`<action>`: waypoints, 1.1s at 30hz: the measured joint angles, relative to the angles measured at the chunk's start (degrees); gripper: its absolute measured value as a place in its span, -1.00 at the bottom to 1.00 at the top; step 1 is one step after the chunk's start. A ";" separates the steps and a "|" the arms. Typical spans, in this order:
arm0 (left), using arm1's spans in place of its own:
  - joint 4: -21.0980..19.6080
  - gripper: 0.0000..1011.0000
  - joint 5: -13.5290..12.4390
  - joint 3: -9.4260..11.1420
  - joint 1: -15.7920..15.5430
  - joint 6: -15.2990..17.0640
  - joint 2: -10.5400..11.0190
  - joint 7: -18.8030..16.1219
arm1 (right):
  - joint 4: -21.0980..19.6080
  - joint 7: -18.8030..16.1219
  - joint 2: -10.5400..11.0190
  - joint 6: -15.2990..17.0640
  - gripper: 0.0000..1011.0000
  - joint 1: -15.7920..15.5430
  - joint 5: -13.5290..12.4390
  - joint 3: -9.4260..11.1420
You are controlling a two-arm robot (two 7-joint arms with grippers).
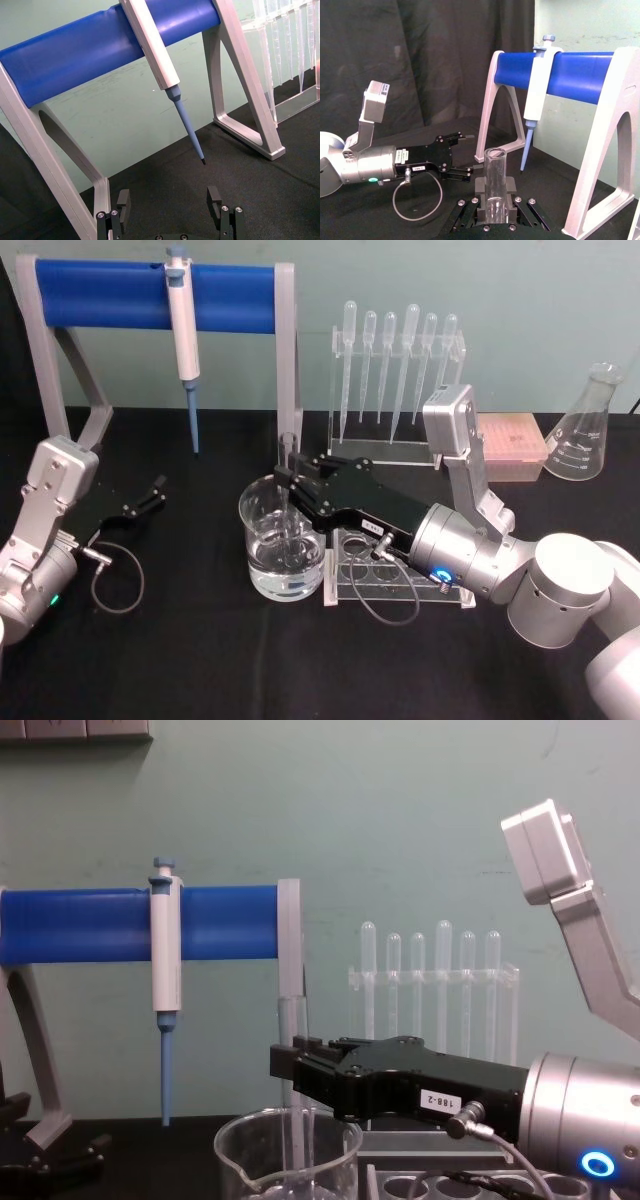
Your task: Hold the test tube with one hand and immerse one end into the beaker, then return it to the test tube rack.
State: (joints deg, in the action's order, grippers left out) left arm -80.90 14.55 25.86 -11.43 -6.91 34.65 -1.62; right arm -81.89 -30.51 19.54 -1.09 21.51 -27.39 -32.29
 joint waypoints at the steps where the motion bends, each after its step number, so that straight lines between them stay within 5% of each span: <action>1: 0.00 0.98 0.00 0.00 0.00 0.00 0.00 0.00 | 0.00 0.00 0.00 0.00 -0.56 0.00 0.00 0.00; 33: 0.00 0.98 0.00 0.00 0.00 0.00 0.00 0.00 | 0.00 0.00 0.00 0.00 -0.56 0.00 0.00 0.00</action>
State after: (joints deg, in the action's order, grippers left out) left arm -80.90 14.55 25.86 -11.43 -6.91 34.65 -1.62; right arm -81.89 -30.51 19.54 -1.09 21.51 -27.39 -32.29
